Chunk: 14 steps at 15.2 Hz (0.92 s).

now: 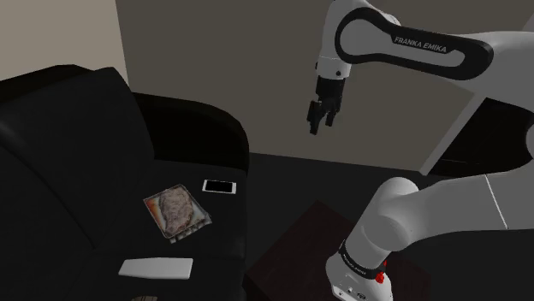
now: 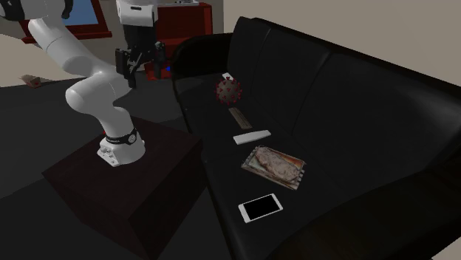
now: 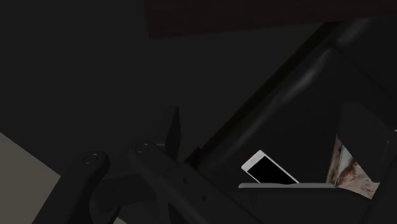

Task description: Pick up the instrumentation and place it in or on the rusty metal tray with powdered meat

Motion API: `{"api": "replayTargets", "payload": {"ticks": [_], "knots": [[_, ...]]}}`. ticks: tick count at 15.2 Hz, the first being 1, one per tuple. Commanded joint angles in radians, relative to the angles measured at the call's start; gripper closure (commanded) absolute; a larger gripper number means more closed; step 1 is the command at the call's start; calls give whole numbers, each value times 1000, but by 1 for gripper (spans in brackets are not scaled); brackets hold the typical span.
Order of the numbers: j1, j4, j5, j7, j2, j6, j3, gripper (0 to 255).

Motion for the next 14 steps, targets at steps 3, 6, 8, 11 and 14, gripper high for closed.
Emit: {"api": "replayTargets", "payload": {"ticks": [3, 6, 8, 11, 14], "knots": [[19, -33, 14, 1, 26, 61, 13, 0], [48, -74, 34, 1, 72, 154, 33, 0], [68, -96, 47, 1, 109, 216, 47, 0], [97, -120, 64, -1, 171, 309, 68, 0], [125, -135, 80, -3, 242, 401, 91, 0]]}}
